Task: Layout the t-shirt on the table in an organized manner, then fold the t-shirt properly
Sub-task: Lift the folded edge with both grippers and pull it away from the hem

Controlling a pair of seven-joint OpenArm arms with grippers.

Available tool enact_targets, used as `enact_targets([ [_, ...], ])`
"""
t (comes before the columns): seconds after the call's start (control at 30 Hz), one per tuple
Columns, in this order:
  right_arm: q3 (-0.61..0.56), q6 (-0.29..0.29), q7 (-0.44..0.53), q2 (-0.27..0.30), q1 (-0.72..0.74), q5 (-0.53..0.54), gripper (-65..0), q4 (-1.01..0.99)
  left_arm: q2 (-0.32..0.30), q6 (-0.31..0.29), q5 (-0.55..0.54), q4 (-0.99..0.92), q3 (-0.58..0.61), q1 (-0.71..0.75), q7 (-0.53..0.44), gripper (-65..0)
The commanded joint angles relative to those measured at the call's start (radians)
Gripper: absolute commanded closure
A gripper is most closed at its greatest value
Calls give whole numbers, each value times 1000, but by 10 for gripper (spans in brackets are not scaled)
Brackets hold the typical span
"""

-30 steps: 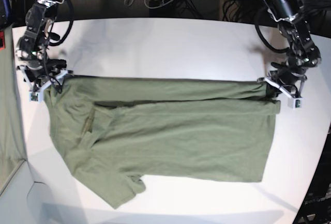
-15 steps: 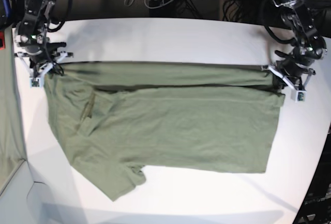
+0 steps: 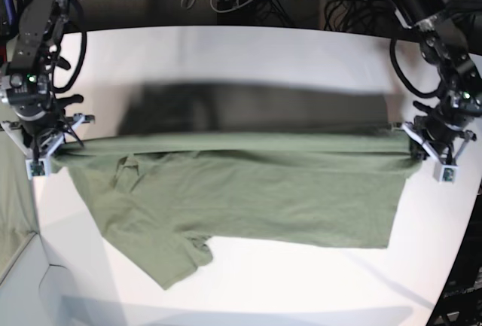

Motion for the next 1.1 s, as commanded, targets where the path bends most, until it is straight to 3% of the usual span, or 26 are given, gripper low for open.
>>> enact_targets([
  [0.0,2,-5,-3,21,22,-11,0,20,-19,5,-4,29,-3,-36,14,-1],
  [0.13,2,-5,-51,27,45,-11,0,21,-21,5,-4,75,-5,-85,114,-1],
  [0.3,12,-5,-38,13,-32,-11,0,32,-19,5,-4,115,-5,-33,118,-1],
  [0.43,37,-5,-34,-33,-118,-10,0,74,-21,5,-4,120,-7,46,118,-1],
  [0.87,37,-5,133,-73,-429,-10,0,81,-41,5,3,120,-94,274,118,-1],
  [1.07,35,-5,160,-85,-510,-10,0,80,-48,5,6,117,-88,336,118,-1],
])
